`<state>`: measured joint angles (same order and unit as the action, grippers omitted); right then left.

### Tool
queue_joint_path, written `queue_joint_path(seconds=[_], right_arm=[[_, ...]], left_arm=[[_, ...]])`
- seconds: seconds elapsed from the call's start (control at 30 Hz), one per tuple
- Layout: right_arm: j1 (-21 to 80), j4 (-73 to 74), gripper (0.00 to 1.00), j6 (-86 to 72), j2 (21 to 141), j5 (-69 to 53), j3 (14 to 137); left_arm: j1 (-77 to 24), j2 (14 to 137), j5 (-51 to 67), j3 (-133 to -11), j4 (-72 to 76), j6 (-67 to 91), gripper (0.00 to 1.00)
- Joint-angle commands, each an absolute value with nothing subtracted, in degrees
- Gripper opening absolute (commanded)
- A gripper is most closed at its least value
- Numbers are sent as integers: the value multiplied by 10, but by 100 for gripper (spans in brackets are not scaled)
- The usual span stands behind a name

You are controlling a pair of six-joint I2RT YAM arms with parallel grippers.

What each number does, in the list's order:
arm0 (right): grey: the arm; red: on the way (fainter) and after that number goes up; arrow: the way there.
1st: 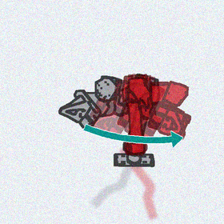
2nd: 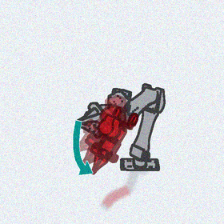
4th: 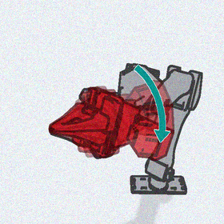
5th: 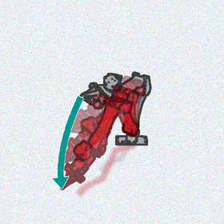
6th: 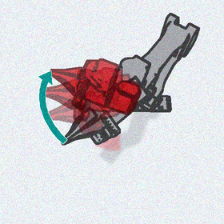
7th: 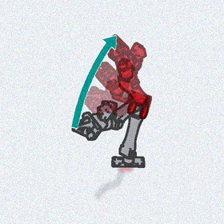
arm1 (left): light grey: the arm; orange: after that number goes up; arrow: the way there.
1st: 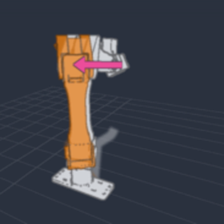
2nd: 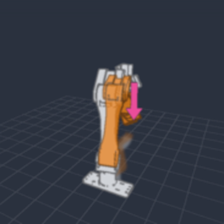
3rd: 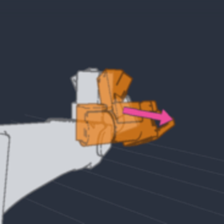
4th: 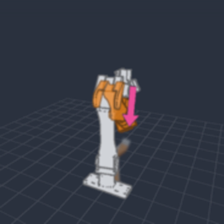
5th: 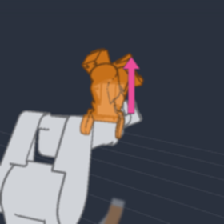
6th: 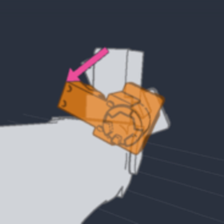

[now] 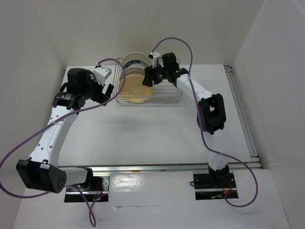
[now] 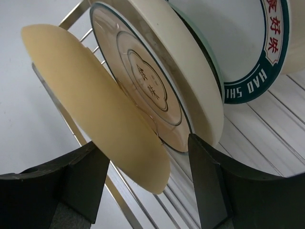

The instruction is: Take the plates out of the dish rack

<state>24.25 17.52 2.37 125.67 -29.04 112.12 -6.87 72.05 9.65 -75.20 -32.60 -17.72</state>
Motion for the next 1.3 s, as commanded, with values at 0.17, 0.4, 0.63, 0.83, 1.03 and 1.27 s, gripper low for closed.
queue_joint_path(seconds=[0.17, 0.4, 0.63, 0.83, 1.03, 1.27], right_arm=[[257, 143, 52, 18, 1259, -255, 1126], [273, 143, 19, 18, 1223, -228, 1121], [290, 137, 2, 35, 1166, -132, 1142], [295, 142, 0, 64, 1130, -94, 1143], [301, 135, 0, 69, 1095, -25, 1143], [301, 120, 0, 70, 1042, 18, 1114]], left_arm=[[-67, 714, 91, -749, -305, -174, 100], [-67, 714, 97, -749, -305, -174, 100], [-67, 708, 97, -749, -305, -174, 100], [-67, 703, 97, -744, -294, -174, 100], [-67, 703, 102, -744, -294, -169, 100], [-67, 693, 97, -730, -283, -143, 100]])
